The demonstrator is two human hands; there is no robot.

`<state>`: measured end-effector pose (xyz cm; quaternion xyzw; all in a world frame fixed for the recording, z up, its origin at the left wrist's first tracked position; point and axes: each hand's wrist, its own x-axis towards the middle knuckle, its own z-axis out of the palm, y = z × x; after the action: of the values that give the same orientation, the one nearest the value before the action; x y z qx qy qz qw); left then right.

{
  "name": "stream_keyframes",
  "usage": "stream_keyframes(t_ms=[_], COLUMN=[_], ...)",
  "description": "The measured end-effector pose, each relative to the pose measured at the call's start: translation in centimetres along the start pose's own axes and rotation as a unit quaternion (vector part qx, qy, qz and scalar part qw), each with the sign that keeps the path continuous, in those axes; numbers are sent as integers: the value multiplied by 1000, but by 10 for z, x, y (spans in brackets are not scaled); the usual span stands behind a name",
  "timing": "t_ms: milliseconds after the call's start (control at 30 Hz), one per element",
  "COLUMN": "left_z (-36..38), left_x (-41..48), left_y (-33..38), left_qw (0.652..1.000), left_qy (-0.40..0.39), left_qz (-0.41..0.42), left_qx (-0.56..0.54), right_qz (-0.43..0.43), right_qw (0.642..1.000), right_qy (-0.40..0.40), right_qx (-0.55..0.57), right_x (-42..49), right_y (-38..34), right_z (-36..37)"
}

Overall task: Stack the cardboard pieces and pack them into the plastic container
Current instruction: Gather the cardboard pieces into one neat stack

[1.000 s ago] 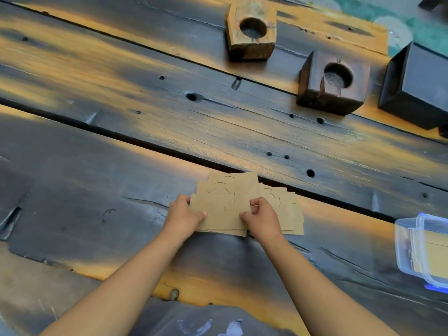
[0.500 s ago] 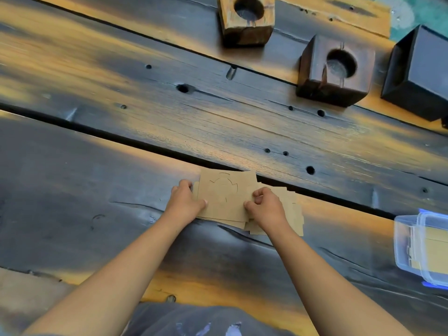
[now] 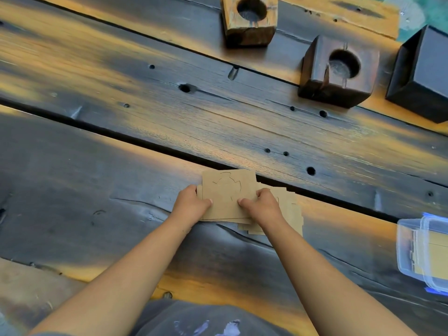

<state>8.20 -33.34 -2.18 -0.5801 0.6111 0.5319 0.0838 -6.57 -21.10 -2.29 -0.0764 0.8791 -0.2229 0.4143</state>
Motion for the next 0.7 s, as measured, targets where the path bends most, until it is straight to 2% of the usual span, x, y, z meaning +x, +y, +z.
stream_keyframes(t_ms=[133,300,700], left_z=[3,3,19], left_x=[-5,-17,-26], left_y=[-5,-11,2], left_qw=[998,1000,997], left_qy=[-12,-14,14], left_qz=[-32,-9,-3], left_qx=[-51,-24,-73], right_qz=[3,-10,-47], right_qw=[1000,1000,999], right_qy=[-8,-25,-6], right_qx=[0,-4,-25], right_x=[-3,-11,-8], right_y=[6,16,14], right_z=[-2,-4,-29])
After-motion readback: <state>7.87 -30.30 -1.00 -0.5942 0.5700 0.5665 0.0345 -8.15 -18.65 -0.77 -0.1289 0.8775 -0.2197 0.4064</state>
